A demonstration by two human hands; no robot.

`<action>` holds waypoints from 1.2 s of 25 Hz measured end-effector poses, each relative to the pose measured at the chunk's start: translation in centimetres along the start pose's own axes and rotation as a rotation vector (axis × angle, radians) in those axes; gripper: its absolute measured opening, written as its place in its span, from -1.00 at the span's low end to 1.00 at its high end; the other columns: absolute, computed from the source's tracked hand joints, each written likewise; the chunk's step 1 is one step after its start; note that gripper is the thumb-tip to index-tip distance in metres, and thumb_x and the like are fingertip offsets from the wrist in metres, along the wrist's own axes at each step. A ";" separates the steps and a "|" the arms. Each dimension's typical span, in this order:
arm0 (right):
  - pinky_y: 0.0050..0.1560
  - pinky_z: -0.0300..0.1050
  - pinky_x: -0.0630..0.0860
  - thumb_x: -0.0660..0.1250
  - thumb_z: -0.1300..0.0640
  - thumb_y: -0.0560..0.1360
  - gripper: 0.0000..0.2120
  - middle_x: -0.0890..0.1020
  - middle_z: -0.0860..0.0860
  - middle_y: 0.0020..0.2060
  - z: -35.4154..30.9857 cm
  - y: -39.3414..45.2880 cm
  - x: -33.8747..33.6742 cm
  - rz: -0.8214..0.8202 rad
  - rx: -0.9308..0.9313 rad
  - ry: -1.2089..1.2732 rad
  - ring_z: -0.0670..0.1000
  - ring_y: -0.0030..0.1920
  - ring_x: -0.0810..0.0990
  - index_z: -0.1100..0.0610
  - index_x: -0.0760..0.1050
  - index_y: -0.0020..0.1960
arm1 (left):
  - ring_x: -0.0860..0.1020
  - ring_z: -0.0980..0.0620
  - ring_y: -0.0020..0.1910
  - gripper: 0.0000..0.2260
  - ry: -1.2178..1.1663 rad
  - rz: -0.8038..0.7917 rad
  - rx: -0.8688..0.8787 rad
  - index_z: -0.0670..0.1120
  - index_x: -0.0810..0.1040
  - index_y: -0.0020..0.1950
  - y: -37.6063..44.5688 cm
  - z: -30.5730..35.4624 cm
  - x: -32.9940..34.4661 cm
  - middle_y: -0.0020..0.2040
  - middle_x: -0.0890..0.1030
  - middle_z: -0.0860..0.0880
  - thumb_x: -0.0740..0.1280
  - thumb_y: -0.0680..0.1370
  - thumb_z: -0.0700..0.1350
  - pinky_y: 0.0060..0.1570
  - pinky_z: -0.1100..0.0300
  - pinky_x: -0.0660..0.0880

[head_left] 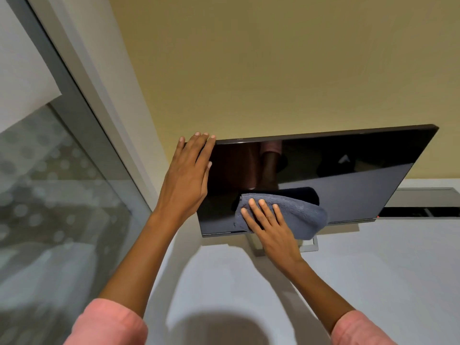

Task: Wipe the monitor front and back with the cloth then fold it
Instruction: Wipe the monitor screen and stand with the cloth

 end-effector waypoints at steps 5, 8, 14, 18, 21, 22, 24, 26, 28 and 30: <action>0.49 0.10 -0.07 -0.12 0.42 0.49 -0.37 0.06 0.07 0.52 -1.2 3.9 -2.4 0.084 -0.144 -0.047 0.12 0.53 -0.13 0.09 0.02 0.53 | 0.27 -0.05 0.44 -0.61 -0.110 -0.033 0.022 -0.20 0.31 0.44 0.6 -1.2 -0.6 0.40 0.39 -0.14 0.05 0.61 -0.19 0.48 0.21 -0.02; 0.49 0.12 -0.05 0.03 0.43 0.46 -0.31 0.04 0.09 0.52 1.7 5.3 -5.0 0.167 0.011 -0.003 0.11 0.53 -0.11 0.10 0.00 0.54 | 0.27 -0.02 0.44 -0.62 -0.203 -0.023 -0.005 -0.18 0.35 0.42 0.6 -1.5 -0.8 0.39 0.41 -0.12 0.08 0.59 -0.25 0.48 0.24 0.00; 0.50 0.16 -0.08 0.05 0.48 0.42 -0.26 -0.02 0.09 0.53 0.9 7.2 -5.8 0.214 0.046 0.020 0.13 0.52 -0.14 0.11 -0.03 0.54 | 0.17 0.08 0.48 -0.61 -0.344 0.076 -0.216 -0.11 0.31 0.45 -1.5 -3.5 -1.4 0.46 0.31 -0.03 0.11 0.61 -0.26 0.44 0.31 0.07; 0.49 0.09 -0.05 -0.26 0.42 0.49 -0.35 0.07 0.06 0.52 -3.3 6.8 -3.7 0.125 -0.181 -0.021 0.09 0.52 0.01 0.11 0.05 0.53 | 0.04 0.01 0.52 -0.46 -0.270 0.002 -0.121 -0.13 0.17 0.51 -2.3 -3.6 -1.4 0.51 0.19 -0.05 0.05 0.54 -0.42 0.50 0.18 -0.07; 0.50 0.07 -0.08 -0.17 0.42 0.50 -0.38 0.09 0.05 0.52 -4.6 4.9 -1.8 0.080 -0.322 -0.057 0.07 0.52 0.03 0.12 0.06 0.53 | -0.09 0.00 0.51 -0.38 -0.164 -0.060 -0.059 -0.11 0.11 0.53 -2.3 -3.8 -1.6 0.53 0.13 -0.03 0.04 0.49 -0.47 0.50 0.10 -0.17; 0.50 0.07 -0.09 -0.10 0.41 0.49 -0.38 0.07 0.05 0.53 -4.6 4.1 -1.3 0.063 -0.358 -0.072 0.06 0.52 0.02 0.12 0.05 0.53 | -0.11 -0.01 0.51 -0.37 -0.134 -0.071 -0.049 -0.11 0.09 0.53 -2.5 -3.8 -1.5 0.54 0.11 -0.03 0.05 0.49 -0.47 0.50 0.05 -0.17; 0.50 0.08 -0.08 -0.06 0.41 0.48 -0.36 0.06 0.05 0.53 -3.5 2.5 -0.6 0.042 -0.382 -0.104 0.07 0.52 0.00 0.12 0.05 0.53 | -0.11 -0.03 0.52 -0.37 -0.092 -0.085 -0.051 -0.09 0.05 0.54 -2.8 -3.7 -1.2 0.55 0.07 -0.01 0.08 0.50 -0.45 0.50 -0.02 -0.14; 0.49 0.09 -0.05 -0.18 0.42 0.51 -0.39 0.09 0.04 0.52 -1.7 1.8 -1.0 0.042 -0.337 -0.126 0.08 0.52 0.01 0.12 0.08 0.53 | -0.10 -0.03 0.53 -0.37 -0.061 -0.093 -0.064 -0.07 0.03 0.54 -2.9 -3.7 -0.9 0.55 0.06 0.01 0.08 0.52 -0.42 0.49 -0.07 -0.14; 0.49 0.11 -0.06 -0.22 0.41 0.51 -0.38 0.10 0.05 0.51 -0.3 2.3 -1.9 0.065 -0.272 -0.131 0.09 0.51 0.01 0.11 0.10 0.52 | -0.10 -0.01 0.53 -0.39 -0.044 -0.098 -0.075 -0.04 0.03 0.54 -2.9 -3.7 -1.0 0.55 0.07 0.03 0.07 0.54 -0.39 0.48 -0.10 -0.15; 0.49 0.14 -0.09 -0.10 0.43 0.48 -0.36 0.07 0.05 0.52 -0.2 3.5 -2.8 0.102 -0.242 -0.118 0.10 0.52 0.00 0.12 0.05 0.53 | -0.08 0.01 0.53 -0.43 -0.053 -0.097 -0.095 -0.03 0.04 0.54 -2.8 -3.8 -1.1 0.55 0.08 0.04 0.06 0.57 -0.34 0.46 -0.09 -0.14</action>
Point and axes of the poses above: each hand's wrist, its own y-axis towards the middle knuckle, its own x-axis out of the palm, z = x × y, the point moved 8 cm from there along y, towards the middle knuckle
